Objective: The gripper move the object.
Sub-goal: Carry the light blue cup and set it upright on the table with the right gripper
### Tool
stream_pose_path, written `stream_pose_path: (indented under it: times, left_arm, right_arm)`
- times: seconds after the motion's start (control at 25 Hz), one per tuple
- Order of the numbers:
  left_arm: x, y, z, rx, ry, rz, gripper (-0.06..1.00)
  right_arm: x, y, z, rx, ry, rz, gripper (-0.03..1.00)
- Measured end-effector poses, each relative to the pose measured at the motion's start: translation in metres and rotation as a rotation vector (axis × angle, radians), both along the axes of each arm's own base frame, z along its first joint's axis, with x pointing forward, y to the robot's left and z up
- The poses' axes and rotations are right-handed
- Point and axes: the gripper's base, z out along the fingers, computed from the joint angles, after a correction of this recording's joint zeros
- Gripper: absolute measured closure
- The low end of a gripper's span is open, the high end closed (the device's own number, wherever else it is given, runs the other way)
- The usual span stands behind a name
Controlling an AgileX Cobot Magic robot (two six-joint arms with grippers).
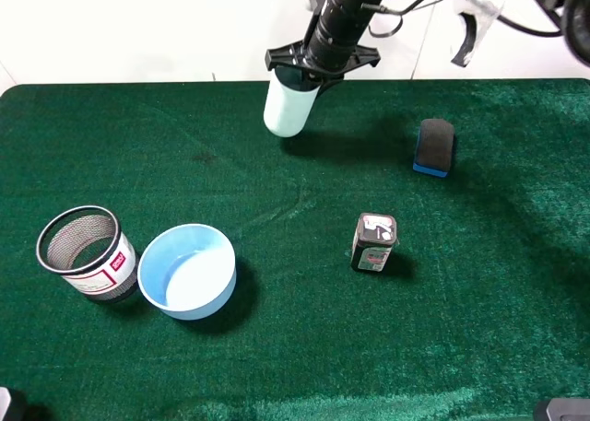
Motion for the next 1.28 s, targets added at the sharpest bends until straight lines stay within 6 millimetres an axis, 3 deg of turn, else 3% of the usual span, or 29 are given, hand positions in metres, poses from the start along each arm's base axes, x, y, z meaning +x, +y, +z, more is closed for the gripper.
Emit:
stream_pose_path:
  times: [0.48,0.72,1.28]
  left_arm:
    - [0.0,0.0,0.0,0.0,0.0,0.0,-0.05]
    - [0.0,0.0,0.0,0.0,0.0,0.0,-0.05]
    - [0.0,0.0,0.0,0.0,0.0,0.0,-0.05]
  right_arm:
    - [-0.005,-0.024,0.044,-0.005,0.011,-0.022,0.95]
    - [-0.003,-0.05,0.06,-0.019,0.035,-0.043,0.95]
    - [0.007,-0.123,0.072,-0.123,0.114,-0.129,0.95]
